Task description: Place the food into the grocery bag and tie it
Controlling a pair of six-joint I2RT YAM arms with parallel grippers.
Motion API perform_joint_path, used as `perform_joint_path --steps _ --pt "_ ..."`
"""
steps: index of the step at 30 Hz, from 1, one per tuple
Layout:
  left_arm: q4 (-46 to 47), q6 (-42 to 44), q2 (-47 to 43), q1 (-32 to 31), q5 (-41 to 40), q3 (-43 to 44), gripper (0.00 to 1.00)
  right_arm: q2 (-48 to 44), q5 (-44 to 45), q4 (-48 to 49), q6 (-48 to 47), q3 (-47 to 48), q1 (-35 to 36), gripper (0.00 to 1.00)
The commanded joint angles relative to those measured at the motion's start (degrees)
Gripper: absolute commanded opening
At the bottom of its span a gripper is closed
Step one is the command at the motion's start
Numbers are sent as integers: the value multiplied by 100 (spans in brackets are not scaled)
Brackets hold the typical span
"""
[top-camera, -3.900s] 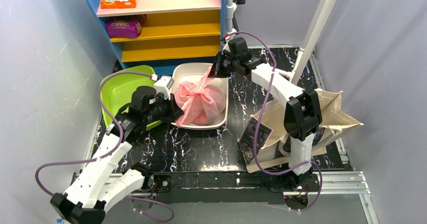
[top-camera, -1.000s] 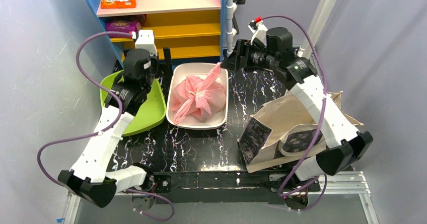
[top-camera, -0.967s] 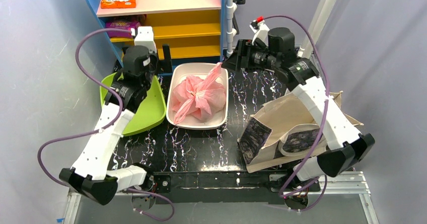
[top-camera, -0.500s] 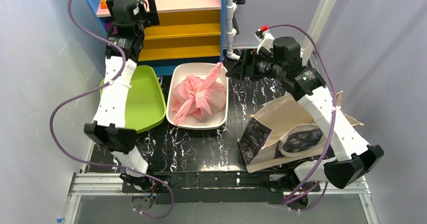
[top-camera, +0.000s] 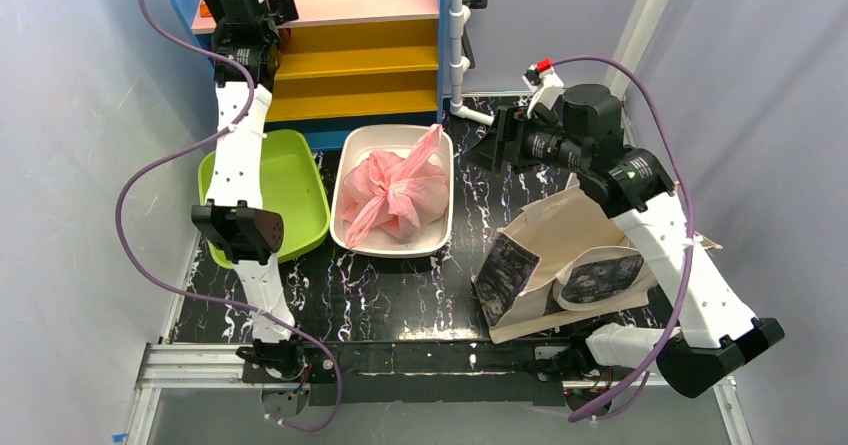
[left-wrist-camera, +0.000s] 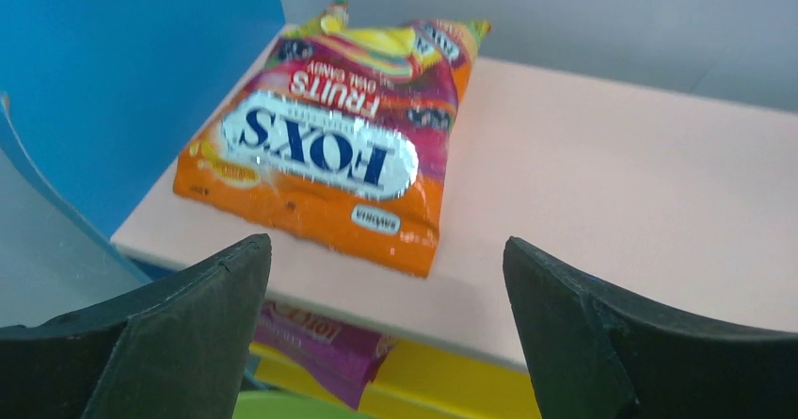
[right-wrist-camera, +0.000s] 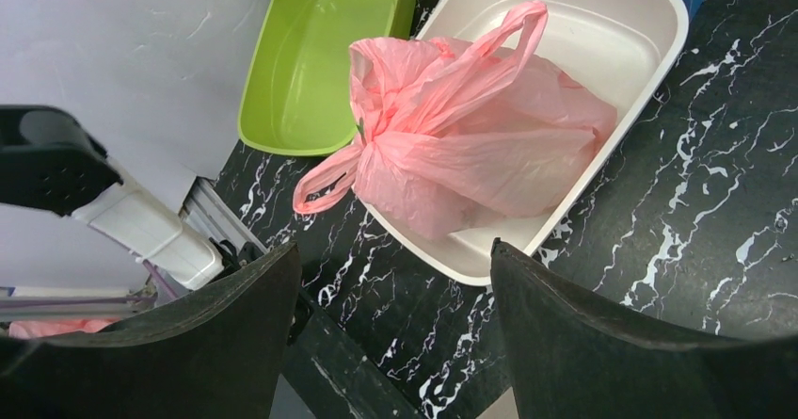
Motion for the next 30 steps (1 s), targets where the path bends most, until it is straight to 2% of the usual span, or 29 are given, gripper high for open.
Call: perform_joint_path --steps 1,15,19,22,25,27,30 --pt "413 -30 405 121 -117 698 92 -278 127 -50 -152 -61 8 81" --pt "667 112 1000 335 -175 611 86 -18 -76 -76 -193 -80 8 81" --pt "596 304 1100 428 -340 593 79 56 -112 -30 -190 -95 16 81" --pt "531 332 1141 432 -516 596 63 129 -143 -41 -190 -53 8 81" --pt "543 381 1136 611 -612 541 42 192 -170 -29 -205 -34 8 81" --pt "573 416 1117 648 -678 482 36 228 -189 -9 -204 -34 9 81" --pt "690 445 1023 684 -782 312 21 271 -214 3 -204 -34 8 81"
